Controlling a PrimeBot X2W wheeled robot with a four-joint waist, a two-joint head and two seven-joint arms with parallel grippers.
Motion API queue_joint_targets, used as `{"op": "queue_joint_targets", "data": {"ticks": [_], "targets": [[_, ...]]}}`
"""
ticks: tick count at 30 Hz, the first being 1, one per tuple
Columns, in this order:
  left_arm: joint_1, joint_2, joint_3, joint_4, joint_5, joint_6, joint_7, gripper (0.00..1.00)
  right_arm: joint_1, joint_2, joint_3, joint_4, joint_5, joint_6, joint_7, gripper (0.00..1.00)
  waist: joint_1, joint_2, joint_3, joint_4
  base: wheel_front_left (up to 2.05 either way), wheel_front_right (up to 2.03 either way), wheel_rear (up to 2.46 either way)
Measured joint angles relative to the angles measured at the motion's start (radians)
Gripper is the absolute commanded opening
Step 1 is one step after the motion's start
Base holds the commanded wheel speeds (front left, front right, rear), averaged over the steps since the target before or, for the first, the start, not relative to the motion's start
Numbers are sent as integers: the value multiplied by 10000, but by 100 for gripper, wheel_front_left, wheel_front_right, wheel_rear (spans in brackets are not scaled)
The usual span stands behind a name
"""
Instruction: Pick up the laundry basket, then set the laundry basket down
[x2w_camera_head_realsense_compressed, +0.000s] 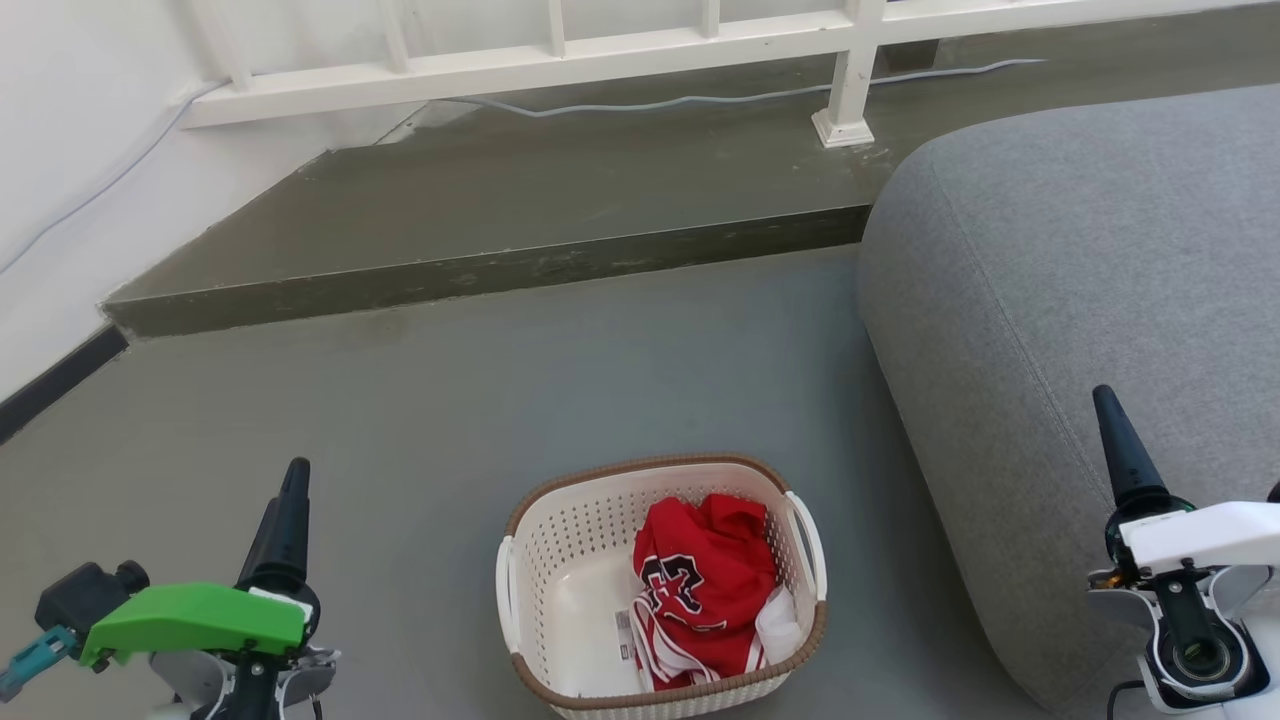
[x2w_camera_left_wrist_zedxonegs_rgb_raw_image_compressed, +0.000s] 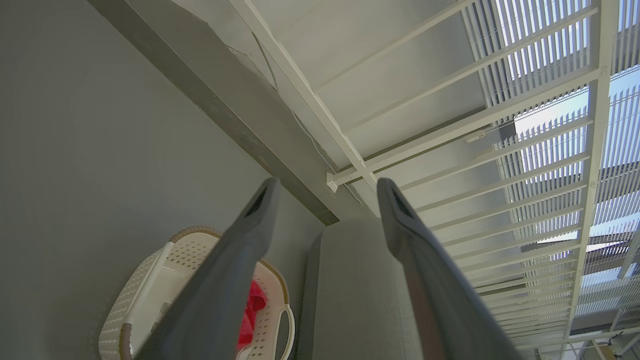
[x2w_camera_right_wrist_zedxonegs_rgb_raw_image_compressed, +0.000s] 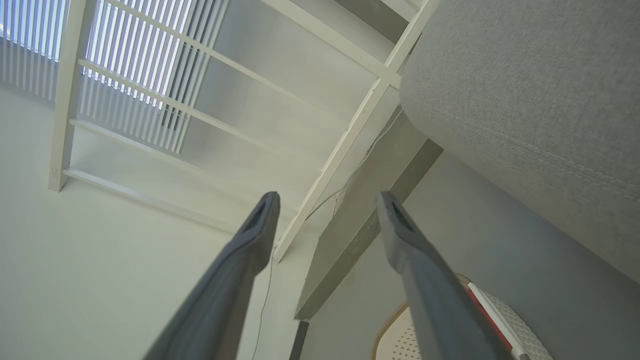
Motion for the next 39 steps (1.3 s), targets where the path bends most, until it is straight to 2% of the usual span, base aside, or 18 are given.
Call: {"op": "queue_joint_targets", "data": {"ticks": [16, 24, 39], "targets": [[-200, 290, -713, -249, 3022, 744, -437, 100, -197, -322, 855, -65, -2541, -447, -477, 100, 0, 0, -90, -44, 0, 0, 0], [-200, 288, -974, -267, 4002, 1016, -681, 100, -240, -343, 1127, -132, -3567, -621, -696, 100, 0, 0, -122, -82, 0, 0, 0], [-199, 115, -1131, -4, 5839, 1494, -1137, 100, -402, -466, 1860, -188, -5611, -723, -1139, 100, 0, 0, -156, -153, 0, 0, 0]]}}
